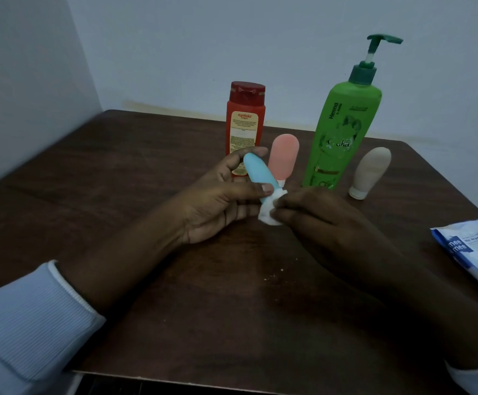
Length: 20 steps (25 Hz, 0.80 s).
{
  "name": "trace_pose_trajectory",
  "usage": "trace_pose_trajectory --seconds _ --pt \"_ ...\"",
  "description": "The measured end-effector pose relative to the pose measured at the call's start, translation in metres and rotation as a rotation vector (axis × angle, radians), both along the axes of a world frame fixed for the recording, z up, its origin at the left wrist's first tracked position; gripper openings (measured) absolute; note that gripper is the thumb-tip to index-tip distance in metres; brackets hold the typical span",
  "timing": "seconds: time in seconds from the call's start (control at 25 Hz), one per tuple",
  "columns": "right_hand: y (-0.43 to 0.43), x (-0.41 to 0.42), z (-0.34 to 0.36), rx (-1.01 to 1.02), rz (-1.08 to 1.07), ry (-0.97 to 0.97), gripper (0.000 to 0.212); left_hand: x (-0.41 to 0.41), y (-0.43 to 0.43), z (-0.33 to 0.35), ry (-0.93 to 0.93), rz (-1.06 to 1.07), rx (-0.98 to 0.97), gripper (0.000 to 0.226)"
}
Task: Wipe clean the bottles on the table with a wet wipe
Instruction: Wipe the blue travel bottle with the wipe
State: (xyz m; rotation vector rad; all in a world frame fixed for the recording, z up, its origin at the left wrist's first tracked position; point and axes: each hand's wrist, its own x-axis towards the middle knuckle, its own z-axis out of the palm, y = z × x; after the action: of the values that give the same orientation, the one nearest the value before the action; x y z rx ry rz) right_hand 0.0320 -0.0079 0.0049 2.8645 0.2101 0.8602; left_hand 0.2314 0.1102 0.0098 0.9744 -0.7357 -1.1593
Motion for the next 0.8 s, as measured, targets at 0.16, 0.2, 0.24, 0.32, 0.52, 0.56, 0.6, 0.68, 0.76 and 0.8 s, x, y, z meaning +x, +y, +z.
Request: trace_pose_trajectory --seconds 0.16,0.2,0.24,0.32,0.52,0.56,0.6,0.68,0.76,0.8 --pt "0.0 0.002 0.001 0.273 -0.038 -0.151 0.028 0.003 0.004 0.002 0.054 -0.035 -0.036 0.072" --pt "0.0 0.002 0.002 0.324 -0.048 -0.162 0.028 0.003 0.004 0.001 0.059 -0.035 -0.042 0.072" --pt "0.001 0.002 0.004 0.372 -0.077 -0.173 0.028 0.003 0.004 0.001 0.068 -0.033 -0.049 0.071" --pt "0.002 0.002 0.007 0.532 -0.162 -0.196 0.027 0.003 0.003 0.0 0.091 -0.031 -0.064 0.071" --pt "-0.001 0.004 0.01 1.112 -0.138 -0.135 0.013 0.001 0.002 0.0 0.139 -0.015 -0.061 0.068" --pt "-0.002 0.002 0.01 1.066 -0.166 -0.191 0.01 0.001 0.001 0.001 0.151 -0.003 -0.049 0.068" --pt "-0.003 -0.001 0.011 0.93 -0.198 -0.253 0.01 0.001 0.001 0.002 0.165 0.008 -0.036 0.068" --pt "-0.002 -0.004 0.009 0.558 -0.183 -0.3 0.018 0.002 0.001 0.002 0.189 0.022 -0.021 0.069" --pt "0.001 -0.003 0.007 0.346 -0.078 -0.226 0.027 0.0 0.002 0.001 0.209 -0.002 -0.039 0.069" --pt "0.0 -0.001 0.006 0.337 -0.065 -0.197 0.028 -0.001 0.002 0.001 0.213 -0.014 -0.049 0.069"
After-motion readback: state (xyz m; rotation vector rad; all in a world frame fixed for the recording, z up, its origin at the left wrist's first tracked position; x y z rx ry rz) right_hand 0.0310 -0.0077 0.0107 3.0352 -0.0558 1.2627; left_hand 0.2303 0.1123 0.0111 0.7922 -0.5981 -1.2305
